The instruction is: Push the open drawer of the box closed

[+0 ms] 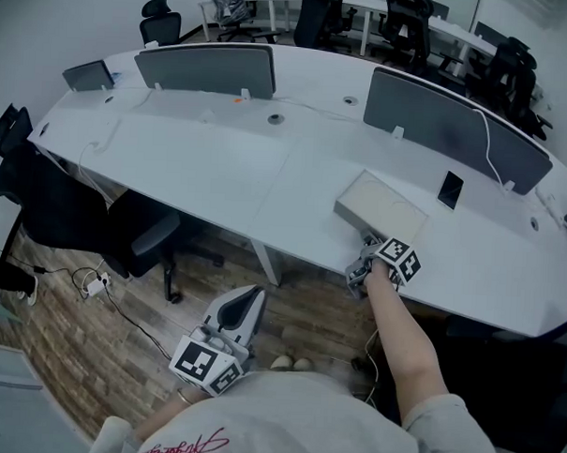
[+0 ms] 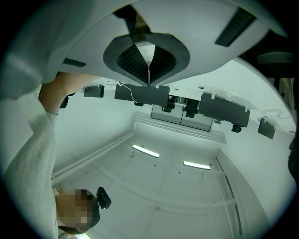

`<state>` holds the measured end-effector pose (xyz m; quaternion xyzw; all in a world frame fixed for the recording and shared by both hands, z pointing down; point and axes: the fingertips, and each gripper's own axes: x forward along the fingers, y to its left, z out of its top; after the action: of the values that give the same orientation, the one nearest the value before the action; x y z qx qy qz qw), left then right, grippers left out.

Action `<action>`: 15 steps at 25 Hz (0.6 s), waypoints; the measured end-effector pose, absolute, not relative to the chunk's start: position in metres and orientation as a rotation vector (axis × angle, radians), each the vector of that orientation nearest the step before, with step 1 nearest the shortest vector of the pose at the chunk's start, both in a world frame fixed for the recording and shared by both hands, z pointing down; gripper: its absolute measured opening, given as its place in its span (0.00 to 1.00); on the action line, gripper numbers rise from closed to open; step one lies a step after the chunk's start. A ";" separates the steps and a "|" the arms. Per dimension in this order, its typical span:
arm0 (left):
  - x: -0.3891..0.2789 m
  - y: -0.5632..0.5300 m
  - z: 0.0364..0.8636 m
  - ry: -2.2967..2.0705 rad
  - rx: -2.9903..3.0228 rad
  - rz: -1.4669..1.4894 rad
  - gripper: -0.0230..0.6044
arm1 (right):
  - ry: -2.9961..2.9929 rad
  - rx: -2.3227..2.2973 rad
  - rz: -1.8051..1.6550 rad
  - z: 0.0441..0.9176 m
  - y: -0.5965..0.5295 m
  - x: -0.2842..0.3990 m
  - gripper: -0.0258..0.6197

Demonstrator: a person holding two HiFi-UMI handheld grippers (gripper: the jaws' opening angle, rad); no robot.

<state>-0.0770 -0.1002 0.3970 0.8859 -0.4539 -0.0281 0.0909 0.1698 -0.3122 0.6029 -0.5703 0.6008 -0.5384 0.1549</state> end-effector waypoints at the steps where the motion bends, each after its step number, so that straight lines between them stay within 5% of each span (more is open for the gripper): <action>1: -0.076 -0.100 0.397 -1.346 2.634 -0.086 0.07 | 1.721 -1.625 -1.540 0.602 -0.312 0.170 0.15; 15: -0.078 -0.100 0.400 -1.303 2.635 -0.090 0.07 | 1.741 -1.595 -1.480 0.593 -0.311 0.167 0.30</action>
<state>-0.0775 -0.0998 0.4003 0.8916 -0.4407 -0.0305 0.1000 0.1669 -0.3110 0.5930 -0.5634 0.6149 -0.5228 0.1765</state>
